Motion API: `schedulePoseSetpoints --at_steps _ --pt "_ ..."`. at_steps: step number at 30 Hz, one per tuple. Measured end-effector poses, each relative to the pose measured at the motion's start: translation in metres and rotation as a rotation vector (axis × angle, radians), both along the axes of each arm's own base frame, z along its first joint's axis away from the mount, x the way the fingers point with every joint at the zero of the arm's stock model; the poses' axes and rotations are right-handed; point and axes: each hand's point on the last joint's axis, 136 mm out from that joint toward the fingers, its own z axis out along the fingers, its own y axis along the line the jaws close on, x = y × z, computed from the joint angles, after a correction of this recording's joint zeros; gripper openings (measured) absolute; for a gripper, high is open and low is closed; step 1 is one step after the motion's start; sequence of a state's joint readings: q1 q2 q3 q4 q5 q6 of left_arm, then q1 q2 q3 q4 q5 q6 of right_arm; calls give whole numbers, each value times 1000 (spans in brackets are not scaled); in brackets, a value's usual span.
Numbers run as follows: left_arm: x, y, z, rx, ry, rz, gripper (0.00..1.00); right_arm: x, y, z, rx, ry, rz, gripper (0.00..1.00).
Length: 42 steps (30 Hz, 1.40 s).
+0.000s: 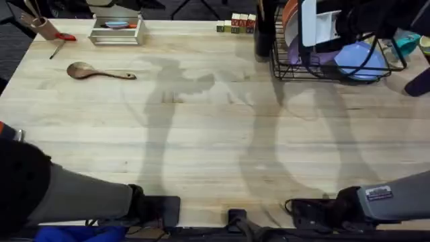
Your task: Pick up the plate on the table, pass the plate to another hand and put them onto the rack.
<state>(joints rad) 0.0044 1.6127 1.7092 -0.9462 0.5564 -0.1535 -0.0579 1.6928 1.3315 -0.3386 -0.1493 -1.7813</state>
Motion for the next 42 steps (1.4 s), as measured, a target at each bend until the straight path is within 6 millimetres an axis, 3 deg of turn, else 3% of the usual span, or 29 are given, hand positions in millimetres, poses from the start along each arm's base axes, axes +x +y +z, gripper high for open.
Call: schedulePoseSetpoints --at_steps 4,7,8,18,24,29,42 --pt "0 0 0 0 1 0 993 0 -3 0 0 0 -7 607" --pt "0 0 0 0 0 0 993 -1 -7 3 -2 -5 -14 961" --pt "0 0 0 0 0 0 993 -2 -8 6 -1 -10 -18 985" --pt "0 0 0 0 0 0 994 -8 -10 42 17 -85 -44 995" --pt "0 0 0 0 0 0 994 -15 -12 68 117 -125 -148 996" --pt "1 2 -1 11 1 9 994 -25 -15 93 278 -153 -307 996" --pt "13 32 -10 156 -14 139 994 -80 -12 141 744 -121 -663 996"
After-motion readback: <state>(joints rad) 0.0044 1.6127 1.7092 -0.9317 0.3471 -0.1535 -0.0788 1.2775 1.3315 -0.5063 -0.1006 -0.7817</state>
